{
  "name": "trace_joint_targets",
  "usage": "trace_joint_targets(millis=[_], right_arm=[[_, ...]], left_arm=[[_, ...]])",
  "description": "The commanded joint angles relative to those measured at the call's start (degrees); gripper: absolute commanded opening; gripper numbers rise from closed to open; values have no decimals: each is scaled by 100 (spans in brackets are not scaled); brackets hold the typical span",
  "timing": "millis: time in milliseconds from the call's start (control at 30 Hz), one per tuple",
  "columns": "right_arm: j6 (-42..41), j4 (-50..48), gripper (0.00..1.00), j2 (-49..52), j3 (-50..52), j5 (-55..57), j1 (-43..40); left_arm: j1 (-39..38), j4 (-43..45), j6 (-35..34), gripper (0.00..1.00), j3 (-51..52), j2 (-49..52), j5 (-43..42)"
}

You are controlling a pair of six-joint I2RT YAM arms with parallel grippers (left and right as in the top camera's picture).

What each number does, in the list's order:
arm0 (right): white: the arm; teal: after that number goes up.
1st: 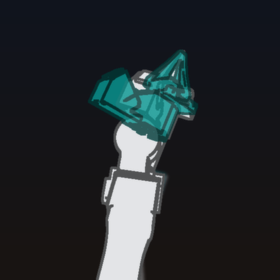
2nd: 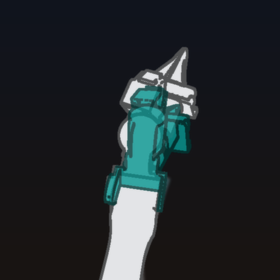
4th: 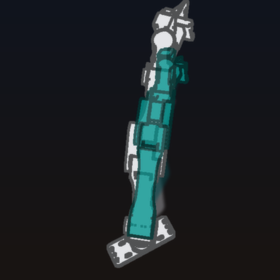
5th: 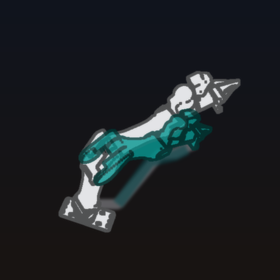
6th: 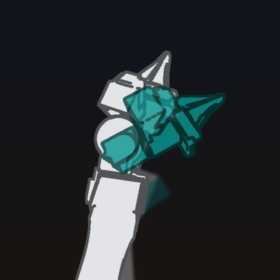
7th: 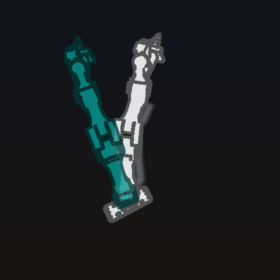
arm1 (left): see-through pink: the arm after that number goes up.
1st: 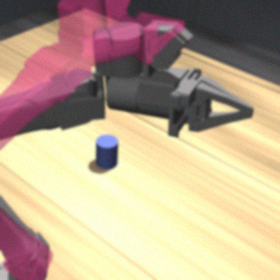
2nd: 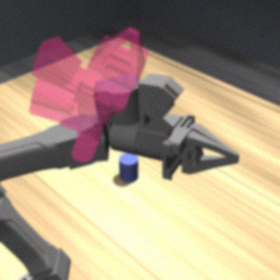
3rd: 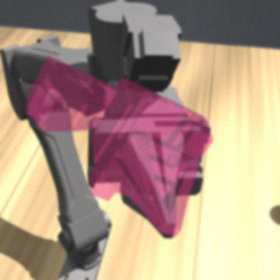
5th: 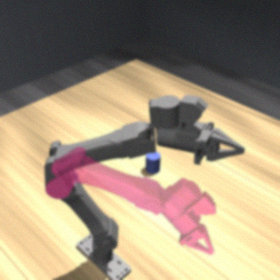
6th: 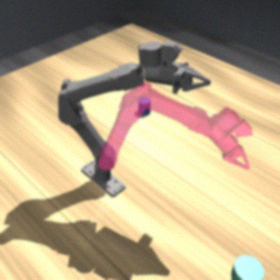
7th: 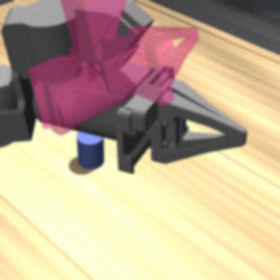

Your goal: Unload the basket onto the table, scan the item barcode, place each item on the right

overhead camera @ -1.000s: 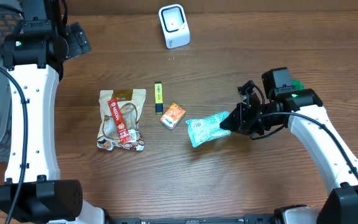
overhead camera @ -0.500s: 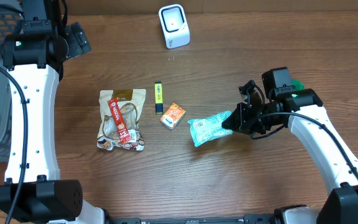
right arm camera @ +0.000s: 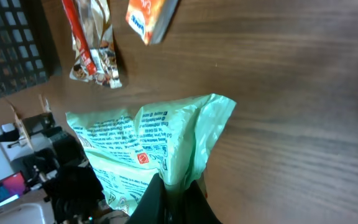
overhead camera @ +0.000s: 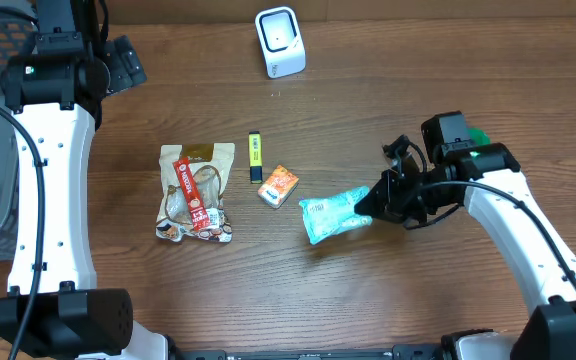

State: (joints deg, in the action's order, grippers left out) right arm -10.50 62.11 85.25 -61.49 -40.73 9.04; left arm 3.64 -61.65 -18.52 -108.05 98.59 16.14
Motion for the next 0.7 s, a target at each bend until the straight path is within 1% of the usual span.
trace_joint_targets(millis=[0,300,467,667], right_arm=[[-85,136,4,-481,-9,-260,-4],[-1071,446,4,-1867,-9,404,-4],[-1095,566,4,-2358,-9,426,-4],[-935,525,4,-2363,-7,468,-4]], left_arm=[[-4,15,-81,100,-44,55,76],[-4,15,-81,100,-44,55,76],[-4,15,-81,100,-44,55,76],[-4,15,-81,100,-44,55,76]])
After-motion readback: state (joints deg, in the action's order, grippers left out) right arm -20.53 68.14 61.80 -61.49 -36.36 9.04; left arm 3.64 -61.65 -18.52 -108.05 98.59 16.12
